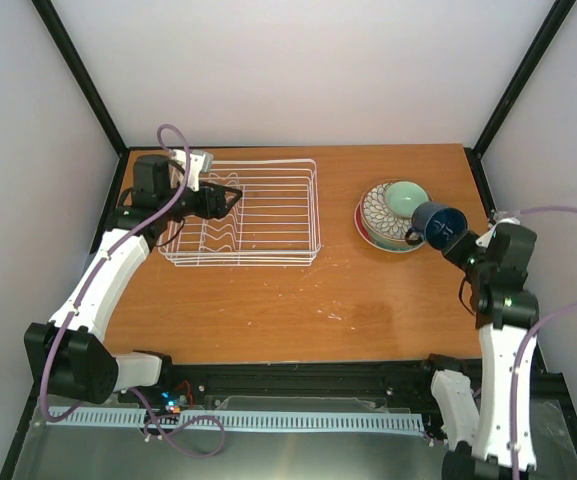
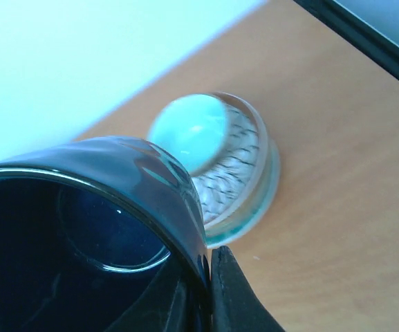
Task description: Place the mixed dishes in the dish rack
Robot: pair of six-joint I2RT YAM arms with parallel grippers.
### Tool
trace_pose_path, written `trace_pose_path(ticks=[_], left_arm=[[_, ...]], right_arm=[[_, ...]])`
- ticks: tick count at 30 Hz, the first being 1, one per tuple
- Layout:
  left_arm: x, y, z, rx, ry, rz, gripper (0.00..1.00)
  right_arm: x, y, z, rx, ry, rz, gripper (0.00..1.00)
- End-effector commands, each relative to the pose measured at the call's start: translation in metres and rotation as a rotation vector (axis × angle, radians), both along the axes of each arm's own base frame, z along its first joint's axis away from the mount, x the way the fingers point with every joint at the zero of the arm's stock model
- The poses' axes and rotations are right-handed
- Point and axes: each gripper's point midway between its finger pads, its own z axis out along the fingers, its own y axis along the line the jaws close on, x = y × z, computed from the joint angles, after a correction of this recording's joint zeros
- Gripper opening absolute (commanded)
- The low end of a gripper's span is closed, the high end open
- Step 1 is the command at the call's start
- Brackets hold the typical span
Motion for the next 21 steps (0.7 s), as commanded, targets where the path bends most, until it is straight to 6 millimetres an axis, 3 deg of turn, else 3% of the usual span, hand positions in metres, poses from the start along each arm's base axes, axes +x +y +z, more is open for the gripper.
trace_pose_path(ticks=[1, 7, 12, 15, 18, 21], left_arm=[[-0.038, -0.044, 0.041, -0.249, 0.041, -0.273, 0.77], [-0.07, -0.067, 0.055, -0.431, 0.149, -0.436, 0.77], [-0.077, -0.085, 0.035, -0.479, 0.29, -0.477, 0.72], [-0.086, -0.1, 0.024, -0.506, 0.345, -0.503, 0.72], [-0.09, -0.1, 0.022, -0.533, 0.349, -0.467, 0.72], [-0.089, -0.095, 0.023, -0.559, 0.329, -0.407, 0.72]], right_arm=[[0.008, 0.049, 0.051, 0.027, -0.348, 0.284, 0.03], [0.028, 0.099, 0.066, 0.012, -0.57, 0.488, 0.03], [0.051, 0.18, 0.073, -0.117, -0.619, 0.693, 0.03], [0.06, 0.216, 0.085, -0.218, -0.72, 0.721, 0.03], [0.064, 0.24, 0.098, -0.325, -0.811, 0.697, 0.03], [0.064, 0.25, 0.108, -0.349, -0.92, 0.647, 0.03]])
